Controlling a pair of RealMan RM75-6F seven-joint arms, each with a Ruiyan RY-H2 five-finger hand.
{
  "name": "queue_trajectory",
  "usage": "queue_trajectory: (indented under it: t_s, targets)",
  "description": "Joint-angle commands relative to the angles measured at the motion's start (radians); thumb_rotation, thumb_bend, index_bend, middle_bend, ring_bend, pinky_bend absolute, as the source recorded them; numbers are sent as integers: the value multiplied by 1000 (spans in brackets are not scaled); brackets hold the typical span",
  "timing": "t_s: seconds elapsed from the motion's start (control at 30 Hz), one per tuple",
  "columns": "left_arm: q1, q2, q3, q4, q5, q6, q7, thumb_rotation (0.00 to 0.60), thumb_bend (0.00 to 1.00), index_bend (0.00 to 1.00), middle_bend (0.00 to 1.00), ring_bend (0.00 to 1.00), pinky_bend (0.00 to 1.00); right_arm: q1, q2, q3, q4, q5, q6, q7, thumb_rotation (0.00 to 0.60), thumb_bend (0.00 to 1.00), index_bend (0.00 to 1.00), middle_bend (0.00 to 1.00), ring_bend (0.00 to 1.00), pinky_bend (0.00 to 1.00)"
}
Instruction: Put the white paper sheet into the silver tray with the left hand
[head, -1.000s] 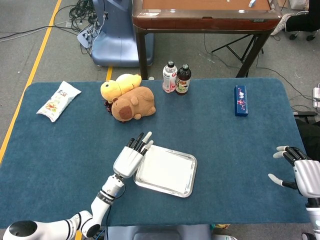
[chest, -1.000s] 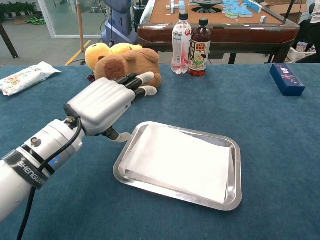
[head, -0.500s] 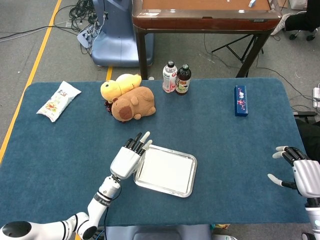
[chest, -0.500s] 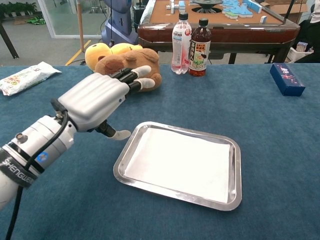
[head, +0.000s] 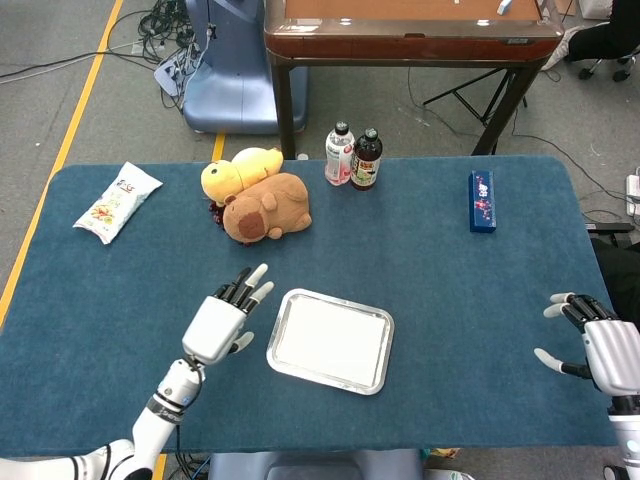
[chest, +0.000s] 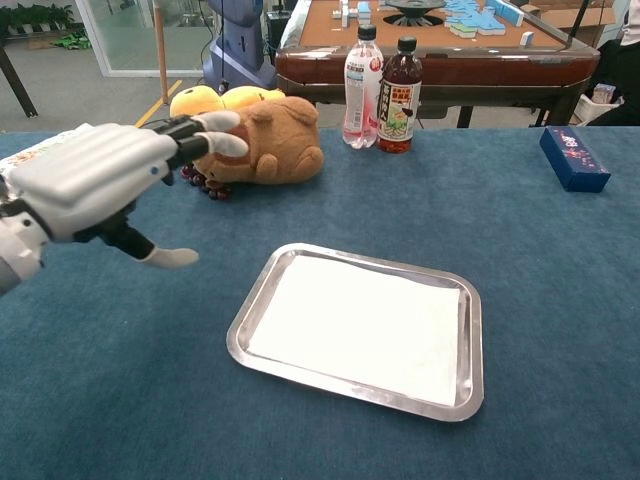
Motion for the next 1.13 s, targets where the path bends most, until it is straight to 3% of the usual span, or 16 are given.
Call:
queue_trajectory:
  t_s: [0.03, 0.3, 0.5, 0.77, 1.13]
  targets:
    - [68, 124, 14, -114, -51, 39, -20, 600, 175, 145, 4, 17, 337, 1, -3, -2, -2, -3, -2, -11, 600, 88, 405, 313, 239, 438]
    - [186, 379, 75, -316, -134, 76, -61, 600, 175, 145, 6, 16, 337, 4, -16, -10, -8, -8, -12, -54, 600, 89, 405, 313, 239, 438]
    - [273, 481, 120, -382, -182, 121, -91, 600, 174, 145, 7, 15, 329, 7, -27, -17, -13, -13, -20, -87, 600, 89, 405, 313, 239, 438]
    - [365, 518, 147, -340, -151, 188, -222, 600, 175, 148, 7, 14, 298, 9, -33, -21, -17, -15, -24, -107, 600, 89, 405, 313, 239, 438]
    - [402, 524, 136, -331, -103, 211, -238, 600, 174, 149, 7, 9, 283, 27, -40, -13, -3, 17, -64, -113, 600, 89, 405, 313, 239, 438]
